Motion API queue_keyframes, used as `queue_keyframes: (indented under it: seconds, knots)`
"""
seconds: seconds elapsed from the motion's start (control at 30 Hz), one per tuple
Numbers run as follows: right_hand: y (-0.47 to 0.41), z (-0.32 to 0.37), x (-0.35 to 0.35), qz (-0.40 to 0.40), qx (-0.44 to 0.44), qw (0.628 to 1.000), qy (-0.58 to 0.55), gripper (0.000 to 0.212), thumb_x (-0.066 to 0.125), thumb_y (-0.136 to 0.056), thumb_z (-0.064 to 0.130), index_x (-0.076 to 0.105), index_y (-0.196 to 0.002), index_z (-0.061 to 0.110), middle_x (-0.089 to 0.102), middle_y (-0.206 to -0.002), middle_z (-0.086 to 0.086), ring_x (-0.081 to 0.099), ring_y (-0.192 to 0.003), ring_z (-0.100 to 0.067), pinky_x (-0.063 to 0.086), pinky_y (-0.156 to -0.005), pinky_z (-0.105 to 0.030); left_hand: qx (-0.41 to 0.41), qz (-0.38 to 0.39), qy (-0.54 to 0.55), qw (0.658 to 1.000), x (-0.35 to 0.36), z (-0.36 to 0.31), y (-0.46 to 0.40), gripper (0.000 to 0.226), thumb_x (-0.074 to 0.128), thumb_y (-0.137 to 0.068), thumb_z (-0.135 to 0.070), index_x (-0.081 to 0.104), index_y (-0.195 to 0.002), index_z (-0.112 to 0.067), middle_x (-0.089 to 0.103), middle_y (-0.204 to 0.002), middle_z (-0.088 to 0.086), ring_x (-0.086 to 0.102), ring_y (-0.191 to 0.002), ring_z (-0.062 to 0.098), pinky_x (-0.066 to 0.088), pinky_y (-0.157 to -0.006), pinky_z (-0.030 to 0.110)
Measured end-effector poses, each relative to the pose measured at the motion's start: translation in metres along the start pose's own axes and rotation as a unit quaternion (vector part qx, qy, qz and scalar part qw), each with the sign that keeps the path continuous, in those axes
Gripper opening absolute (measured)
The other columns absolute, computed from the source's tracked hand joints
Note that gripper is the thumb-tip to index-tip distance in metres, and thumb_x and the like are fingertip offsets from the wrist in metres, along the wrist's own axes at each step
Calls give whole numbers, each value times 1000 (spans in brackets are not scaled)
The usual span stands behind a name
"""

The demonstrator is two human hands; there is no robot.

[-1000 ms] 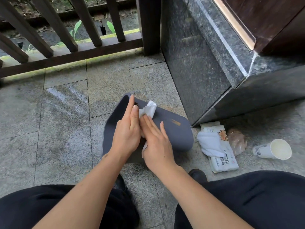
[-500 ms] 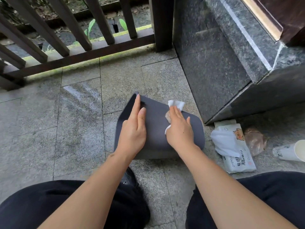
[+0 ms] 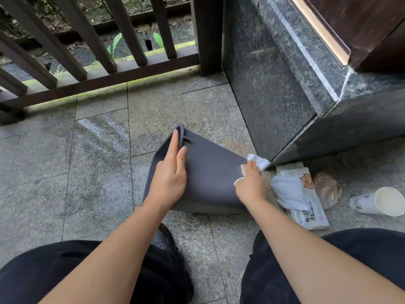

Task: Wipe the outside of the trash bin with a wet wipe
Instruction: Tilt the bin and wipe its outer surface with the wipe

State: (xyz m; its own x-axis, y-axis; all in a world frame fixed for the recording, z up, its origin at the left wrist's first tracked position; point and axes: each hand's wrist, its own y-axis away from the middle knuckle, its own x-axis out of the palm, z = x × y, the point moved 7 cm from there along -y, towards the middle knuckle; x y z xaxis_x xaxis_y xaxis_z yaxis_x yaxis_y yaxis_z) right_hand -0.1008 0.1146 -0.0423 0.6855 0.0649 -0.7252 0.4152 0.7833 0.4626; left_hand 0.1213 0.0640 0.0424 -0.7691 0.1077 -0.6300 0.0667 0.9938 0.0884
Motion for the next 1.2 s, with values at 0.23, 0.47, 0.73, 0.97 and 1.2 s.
queue_keyframes:
  seconds: [0.23,0.47,0.73,0.97,1.2]
  knots:
    - [60,109,10,-7,-359,933,-17,84,52,-77,-4,23,-153,17,24,-160,3,14,-147,-7,3,-121,-37,28,4,3,1000,10,-6,-4,51,28,-101,-56,15,-150,-53,54,-87,-26,48,-64,-20,36,-57,10]
    - [52,95,23,4,-377,926,13,80,56,-77,3,33,-150,25,34,-155,9,21,-144,-2,5,-122,-41,-66,-54,72,994,4,21,0,52,29,-106,-42,22,-155,-29,35,-145,-18,29,-121,-17,18,-85,-5]
    - [-27,1,-18,-103,-64,992,24,48,52,-84,10,48,-131,14,51,-138,-1,44,-130,-26,18,-115,-53,-104,-60,69,990,5,32,-2,50,30,-107,-36,23,-156,-26,30,-142,-23,23,-123,-14,10,-84,-10]
    - [22,66,4,-60,-224,970,78,66,48,-86,10,30,-150,10,31,-157,-4,22,-146,-19,10,-119,-41,-119,-63,105,985,6,29,-9,50,30,-106,-35,21,-155,-32,28,-140,-28,26,-125,-10,16,-100,11]
    - [88,109,37,-19,-436,899,47,72,58,-79,20,37,-147,10,38,-154,-2,25,-145,-11,6,-121,-48,-155,-97,104,978,5,33,-6,50,30,-104,-23,27,-154,-26,38,-153,-6,42,-131,9,30,-106,25]
